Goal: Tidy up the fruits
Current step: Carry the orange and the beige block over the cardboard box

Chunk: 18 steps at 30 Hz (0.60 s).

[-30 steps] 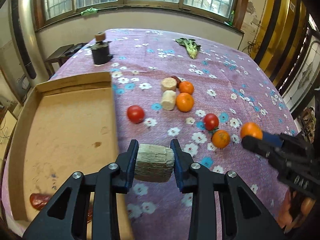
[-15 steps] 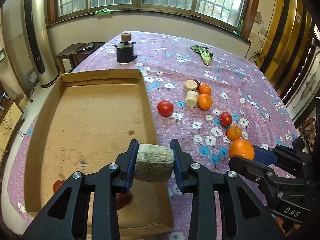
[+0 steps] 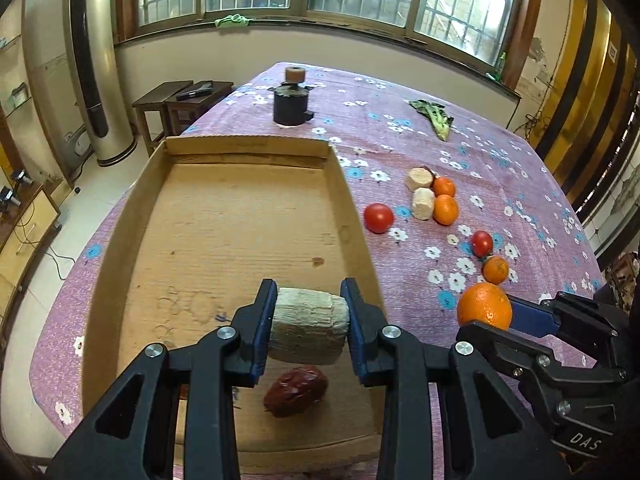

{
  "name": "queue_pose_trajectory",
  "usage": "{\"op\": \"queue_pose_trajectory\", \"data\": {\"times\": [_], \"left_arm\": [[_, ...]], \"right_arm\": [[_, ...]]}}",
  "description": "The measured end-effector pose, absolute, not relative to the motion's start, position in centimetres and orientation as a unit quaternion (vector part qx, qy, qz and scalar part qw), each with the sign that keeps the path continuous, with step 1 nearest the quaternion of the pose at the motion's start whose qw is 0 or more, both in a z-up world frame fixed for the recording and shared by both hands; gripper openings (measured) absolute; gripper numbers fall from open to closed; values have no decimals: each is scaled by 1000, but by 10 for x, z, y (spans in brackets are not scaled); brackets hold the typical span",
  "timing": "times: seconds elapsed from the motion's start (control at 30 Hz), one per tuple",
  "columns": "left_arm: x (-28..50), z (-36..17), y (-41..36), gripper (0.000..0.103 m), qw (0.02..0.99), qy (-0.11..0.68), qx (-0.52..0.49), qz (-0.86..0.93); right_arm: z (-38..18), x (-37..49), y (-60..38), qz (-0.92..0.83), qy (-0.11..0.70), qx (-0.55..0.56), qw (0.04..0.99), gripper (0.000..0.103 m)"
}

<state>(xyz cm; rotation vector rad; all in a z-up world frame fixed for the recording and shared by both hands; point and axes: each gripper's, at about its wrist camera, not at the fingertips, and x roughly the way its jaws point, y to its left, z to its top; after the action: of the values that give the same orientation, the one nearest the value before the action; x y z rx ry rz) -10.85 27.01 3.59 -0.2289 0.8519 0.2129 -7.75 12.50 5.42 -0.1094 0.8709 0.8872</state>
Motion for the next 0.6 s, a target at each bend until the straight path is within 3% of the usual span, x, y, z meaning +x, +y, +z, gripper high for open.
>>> {"op": "queue_pose_trajectory", "data": {"times": [0.6], "left_arm": [[-107,15,346,30,876,432,-154,149]], "right_arm": [[32,-73,203,450,426,-82,781,32]]}}
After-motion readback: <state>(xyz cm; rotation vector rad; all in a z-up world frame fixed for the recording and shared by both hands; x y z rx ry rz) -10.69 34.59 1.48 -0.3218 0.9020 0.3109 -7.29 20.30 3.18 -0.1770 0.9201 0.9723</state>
